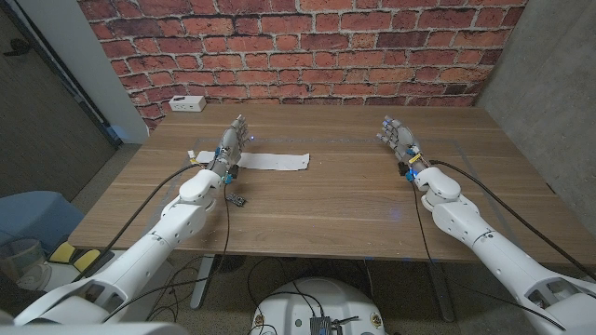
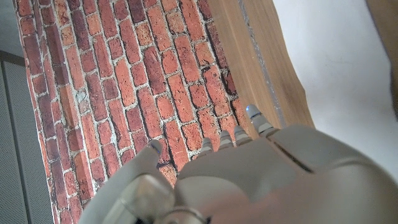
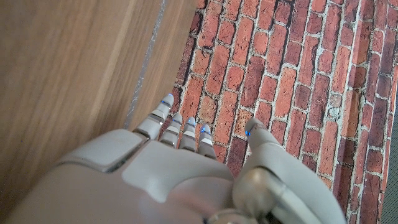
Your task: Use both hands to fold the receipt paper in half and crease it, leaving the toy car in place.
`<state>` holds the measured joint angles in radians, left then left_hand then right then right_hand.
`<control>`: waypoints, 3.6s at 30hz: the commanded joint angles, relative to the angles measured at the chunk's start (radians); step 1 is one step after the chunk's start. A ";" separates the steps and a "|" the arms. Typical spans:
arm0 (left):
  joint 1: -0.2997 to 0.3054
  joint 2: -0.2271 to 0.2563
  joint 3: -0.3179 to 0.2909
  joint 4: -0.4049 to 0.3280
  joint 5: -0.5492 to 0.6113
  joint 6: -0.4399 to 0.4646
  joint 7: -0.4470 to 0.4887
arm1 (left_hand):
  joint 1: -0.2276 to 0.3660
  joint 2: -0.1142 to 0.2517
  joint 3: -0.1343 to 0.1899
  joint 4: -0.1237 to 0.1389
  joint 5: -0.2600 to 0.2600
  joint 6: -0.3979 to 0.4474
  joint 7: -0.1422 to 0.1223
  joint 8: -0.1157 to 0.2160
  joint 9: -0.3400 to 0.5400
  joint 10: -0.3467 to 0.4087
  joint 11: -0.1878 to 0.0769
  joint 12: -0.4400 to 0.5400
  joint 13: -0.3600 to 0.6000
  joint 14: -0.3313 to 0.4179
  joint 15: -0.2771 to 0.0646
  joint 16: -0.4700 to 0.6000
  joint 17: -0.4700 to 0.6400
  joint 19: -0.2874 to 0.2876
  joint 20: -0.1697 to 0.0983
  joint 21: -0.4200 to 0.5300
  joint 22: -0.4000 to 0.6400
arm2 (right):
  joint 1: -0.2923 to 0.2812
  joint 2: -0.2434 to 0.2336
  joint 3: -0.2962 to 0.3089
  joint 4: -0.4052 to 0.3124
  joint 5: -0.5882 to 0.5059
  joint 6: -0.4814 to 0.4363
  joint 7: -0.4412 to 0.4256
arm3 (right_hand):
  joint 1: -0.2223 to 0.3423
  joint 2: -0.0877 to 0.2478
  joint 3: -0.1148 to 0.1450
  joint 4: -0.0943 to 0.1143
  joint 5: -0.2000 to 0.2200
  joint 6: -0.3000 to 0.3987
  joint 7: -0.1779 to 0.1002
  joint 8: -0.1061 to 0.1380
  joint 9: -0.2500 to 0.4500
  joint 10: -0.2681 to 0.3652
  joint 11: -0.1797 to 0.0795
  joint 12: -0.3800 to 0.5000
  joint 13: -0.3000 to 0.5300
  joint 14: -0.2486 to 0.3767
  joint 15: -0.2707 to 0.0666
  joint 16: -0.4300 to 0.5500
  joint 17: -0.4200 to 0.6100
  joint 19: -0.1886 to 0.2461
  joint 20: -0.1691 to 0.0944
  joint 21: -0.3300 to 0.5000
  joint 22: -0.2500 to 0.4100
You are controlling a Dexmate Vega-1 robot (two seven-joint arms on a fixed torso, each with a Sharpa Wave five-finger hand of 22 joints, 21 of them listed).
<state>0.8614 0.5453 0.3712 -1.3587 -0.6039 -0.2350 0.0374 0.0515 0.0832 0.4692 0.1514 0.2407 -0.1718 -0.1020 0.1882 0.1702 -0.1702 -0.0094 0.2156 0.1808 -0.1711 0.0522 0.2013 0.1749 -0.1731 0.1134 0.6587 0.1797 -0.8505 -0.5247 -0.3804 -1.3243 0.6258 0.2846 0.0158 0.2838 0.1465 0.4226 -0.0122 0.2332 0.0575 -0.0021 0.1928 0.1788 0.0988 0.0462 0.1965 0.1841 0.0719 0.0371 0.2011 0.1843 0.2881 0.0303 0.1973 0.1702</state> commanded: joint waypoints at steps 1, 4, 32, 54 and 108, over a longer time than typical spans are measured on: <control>0.038 0.083 0.009 -0.139 0.092 0.134 0.140 | 0.001 0.050 0.006 0.000 0.005 -0.084 -0.002 0.013 0.005 -0.100 0.021 0.014 0.005 -0.074 0.026 0.007 0.005 -0.094 0.035 0.009 0.003 | -0.014 -0.035 -0.027 -0.056 -0.069 -0.027 -0.031 | 0.030 0.015 0.020 -0.011 0.002 0.020 -0.007 0.008 0.002 0.020 -0.001 0.006 0.002 0.013 0.000 0.004 0.000 0.015 0.004 0.006 0.005; 0.044 0.114 0.013 -0.182 0.117 0.193 0.169 | 0.002 0.048 0.006 -0.001 0.003 -0.053 0.000 0.018 0.005 -0.069 0.038 0.022 0.006 -0.053 0.035 0.010 0.006 -0.082 0.049 0.008 0.004 | -0.015 -0.046 -0.037 -0.072 -0.095 -0.032 -0.040 | 0.061 0.027 0.040 -0.031 -0.004 0.043 -0.013 0.012 0.002 0.037 0.004 0.009 0.002 0.027 0.004 0.005 -0.002 0.023 0.011 0.008 0.005; 0.115 0.330 -0.025 -0.470 0.250 0.594 0.321 | 0.020 0.046 0.020 -0.013 -0.008 0.069 0.015 0.024 0.006 0.038 0.052 0.038 0.006 0.029 0.019 0.013 0.004 -0.048 0.025 -0.004 0.004 | 0.018 -0.097 -0.161 -0.162 -0.367 -0.022 -0.039 | 0.117 0.041 0.072 -0.060 -0.023 0.090 -0.016 0.015 0.004 0.071 0.000 0.011 0.003 0.053 0.002 0.010 0.002 0.041 0.014 0.011 0.006; 0.107 0.447 -0.022 -0.551 0.297 0.805 0.289 | 0.026 0.048 0.031 -0.014 -0.015 0.191 0.025 0.034 0.007 0.135 0.020 0.049 0.005 0.095 -0.008 0.013 0.003 0.008 0.009 -0.005 0.004 | 0.075 -0.099 -0.259 -0.181 -0.546 0.003 0.028 | 0.146 0.049 0.091 -0.065 -0.032 0.119 -0.023 0.017 0.005 0.089 -0.009 0.011 0.004 0.065 -0.010 0.014 0.006 0.047 0.006 0.012 0.006; 0.049 0.525 0.030 -0.575 0.339 0.911 0.184 | 0.031 0.055 0.047 -0.009 -0.017 0.267 0.031 0.023 0.008 0.187 0.010 0.041 0.005 0.135 -0.030 0.003 0.002 0.041 0.002 -0.014 0.003 | 0.301 0.007 -0.494 -0.035 -1.132 0.045 -0.055 | 0.217 0.046 0.127 -0.073 -0.041 0.255 -0.043 0.032 0.006 0.183 -0.025 0.023 0.004 0.078 -0.066 0.017 0.008 0.051 -0.021 0.011 0.005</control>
<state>0.9106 1.0635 0.4003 -1.9203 -0.2677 0.6590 0.2274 0.0703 0.0963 0.5086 0.1440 0.2280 0.0858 -0.0694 0.2126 0.1744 0.0070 -0.0003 0.2599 0.1837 -0.0406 0.0252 0.2063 0.1769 -0.1391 0.1145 0.6504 0.1791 -0.6270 -0.5559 -0.8057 -1.4375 -0.3687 0.3332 -0.0045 0.4903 0.1922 0.5408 -0.0824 0.1923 0.2986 -0.0465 0.2192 0.1792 0.2690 0.0199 0.2153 0.1836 0.1433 -0.0203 0.2089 0.1905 0.3325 0.0105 0.2040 0.1720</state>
